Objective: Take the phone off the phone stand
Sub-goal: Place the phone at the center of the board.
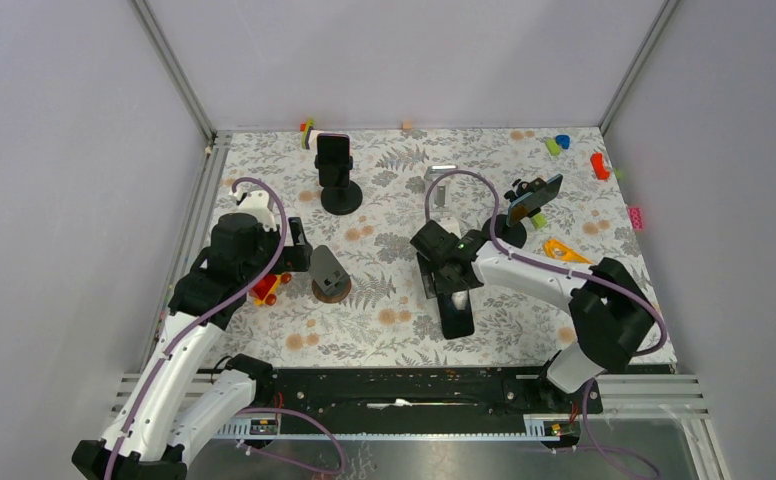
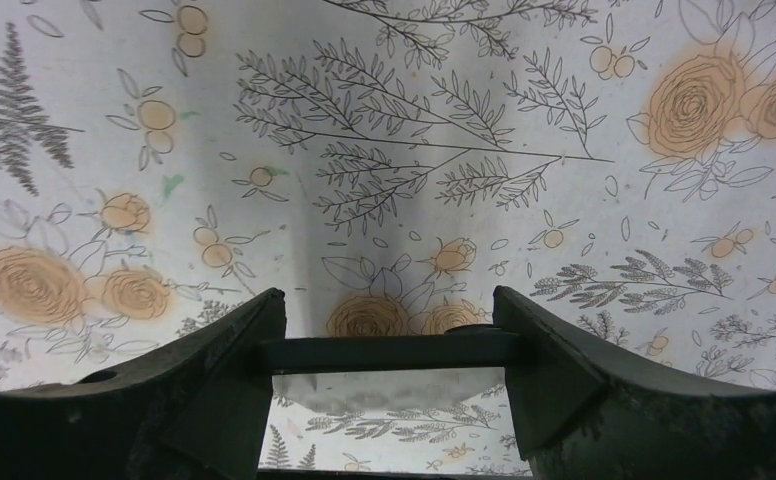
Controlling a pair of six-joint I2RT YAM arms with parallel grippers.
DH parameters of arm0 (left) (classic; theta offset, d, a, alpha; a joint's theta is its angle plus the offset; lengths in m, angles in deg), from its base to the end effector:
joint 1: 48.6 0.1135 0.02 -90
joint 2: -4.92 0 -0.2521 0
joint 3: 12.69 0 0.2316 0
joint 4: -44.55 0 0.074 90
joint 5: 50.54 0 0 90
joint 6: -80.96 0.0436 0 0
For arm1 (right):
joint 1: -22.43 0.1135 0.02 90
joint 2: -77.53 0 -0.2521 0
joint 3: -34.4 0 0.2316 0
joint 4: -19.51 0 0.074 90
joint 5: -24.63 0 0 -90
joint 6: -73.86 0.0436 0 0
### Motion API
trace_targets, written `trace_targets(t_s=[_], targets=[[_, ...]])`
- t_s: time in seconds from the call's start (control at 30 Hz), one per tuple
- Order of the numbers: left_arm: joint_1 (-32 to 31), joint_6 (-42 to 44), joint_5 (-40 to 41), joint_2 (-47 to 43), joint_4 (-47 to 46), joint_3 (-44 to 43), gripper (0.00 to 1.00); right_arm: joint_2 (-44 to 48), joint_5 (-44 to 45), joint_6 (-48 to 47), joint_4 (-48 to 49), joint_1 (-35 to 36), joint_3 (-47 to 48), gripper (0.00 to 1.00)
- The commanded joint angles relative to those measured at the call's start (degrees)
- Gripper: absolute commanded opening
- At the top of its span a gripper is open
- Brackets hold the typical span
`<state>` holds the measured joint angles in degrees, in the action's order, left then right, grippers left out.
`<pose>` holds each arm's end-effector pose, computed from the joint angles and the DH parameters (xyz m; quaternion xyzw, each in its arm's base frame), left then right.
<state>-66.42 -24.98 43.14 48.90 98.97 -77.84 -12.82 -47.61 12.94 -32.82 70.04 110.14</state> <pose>0.1464 -0.0441 0.3078 -0.0008 0.8795 -0.1109 0.4627 0.2059 0.2059 0.2009 -0.1254 0.9604 0.0039 0.2487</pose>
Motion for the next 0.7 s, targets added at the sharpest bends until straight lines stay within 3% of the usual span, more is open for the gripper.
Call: trace_targets(t_s=[0.0, 0.17, 0.53, 0.67], targets=[[-0.2, 0.3, 1.3, -0.5, -1.1, -0.8, 0.98, -1.2, 4.4, 3.5, 5.1, 0.0, -1.7, 0.11], [-0.2, 0.3, 0.7, -0.1, -1.6, -0.6, 0.98, -2.9, 6.2, 4.7, 8.5, 0.0, -3.4, 0.16], [-0.2, 0.5, 0.3, 0.5, -2.1, -0.2, 0.98, -5.8, 6.3, 5.9, 11.5, 0.0, -6.5, 0.42], [-0.2, 0.6, 0.3, 0.7, -2.1, -0.2, 0.98, -6.8, 5.7, 6.2, 11.4, 0.0, -6.6, 0.64]])
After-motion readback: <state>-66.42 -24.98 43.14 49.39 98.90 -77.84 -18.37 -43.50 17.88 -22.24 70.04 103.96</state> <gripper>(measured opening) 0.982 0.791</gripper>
